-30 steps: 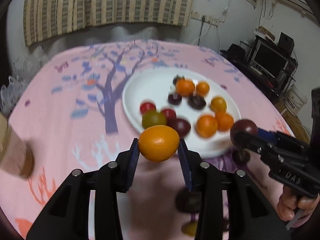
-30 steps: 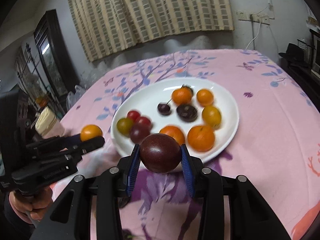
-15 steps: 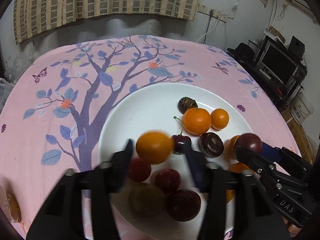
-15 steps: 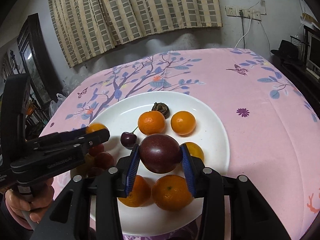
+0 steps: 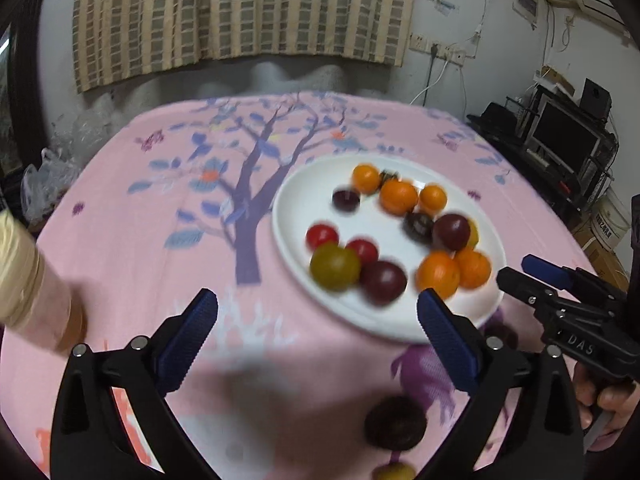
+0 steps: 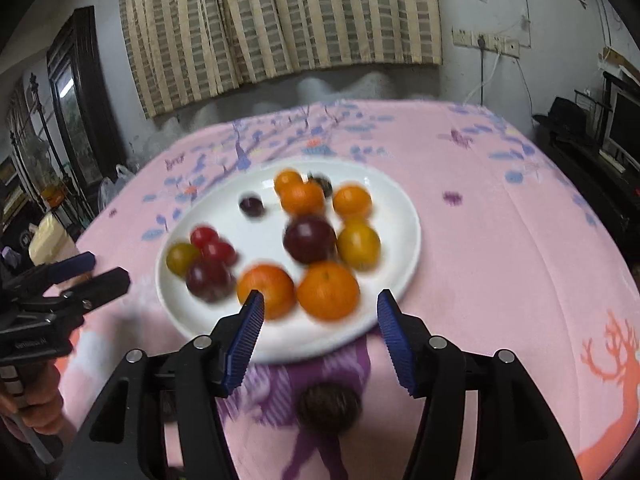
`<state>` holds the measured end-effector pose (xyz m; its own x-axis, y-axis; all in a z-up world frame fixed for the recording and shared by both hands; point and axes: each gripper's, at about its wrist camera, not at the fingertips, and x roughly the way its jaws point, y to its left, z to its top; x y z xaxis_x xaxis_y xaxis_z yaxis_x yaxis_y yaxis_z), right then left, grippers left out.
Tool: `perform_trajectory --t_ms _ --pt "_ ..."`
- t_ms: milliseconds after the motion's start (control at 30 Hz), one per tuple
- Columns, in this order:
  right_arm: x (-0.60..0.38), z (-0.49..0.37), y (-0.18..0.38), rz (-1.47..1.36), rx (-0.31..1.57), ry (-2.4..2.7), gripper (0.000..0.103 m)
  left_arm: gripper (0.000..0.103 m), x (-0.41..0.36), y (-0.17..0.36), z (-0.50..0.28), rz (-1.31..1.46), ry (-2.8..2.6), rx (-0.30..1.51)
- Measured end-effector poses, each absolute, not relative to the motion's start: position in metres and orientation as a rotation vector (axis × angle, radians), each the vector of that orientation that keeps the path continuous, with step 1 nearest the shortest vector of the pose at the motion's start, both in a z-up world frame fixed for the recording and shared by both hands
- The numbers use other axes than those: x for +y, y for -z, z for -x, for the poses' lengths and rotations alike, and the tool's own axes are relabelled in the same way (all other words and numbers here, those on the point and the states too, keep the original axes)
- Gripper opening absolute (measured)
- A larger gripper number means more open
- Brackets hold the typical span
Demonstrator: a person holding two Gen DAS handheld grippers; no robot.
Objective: Organize fruits
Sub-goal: 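Grasp a dark brown fruit with the left tool while the right tool grasps another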
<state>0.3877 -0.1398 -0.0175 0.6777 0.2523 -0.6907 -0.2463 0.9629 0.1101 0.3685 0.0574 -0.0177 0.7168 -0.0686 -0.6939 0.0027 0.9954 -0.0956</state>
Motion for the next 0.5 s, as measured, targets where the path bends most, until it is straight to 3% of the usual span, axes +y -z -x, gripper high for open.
perform_trajectory --t_ms 500 --pt "-0.128 -0.364 0.052 0.125 0.893 -0.258 0.06 0.098 0.078 0.043 -0.346 0.139 0.017 0.832"
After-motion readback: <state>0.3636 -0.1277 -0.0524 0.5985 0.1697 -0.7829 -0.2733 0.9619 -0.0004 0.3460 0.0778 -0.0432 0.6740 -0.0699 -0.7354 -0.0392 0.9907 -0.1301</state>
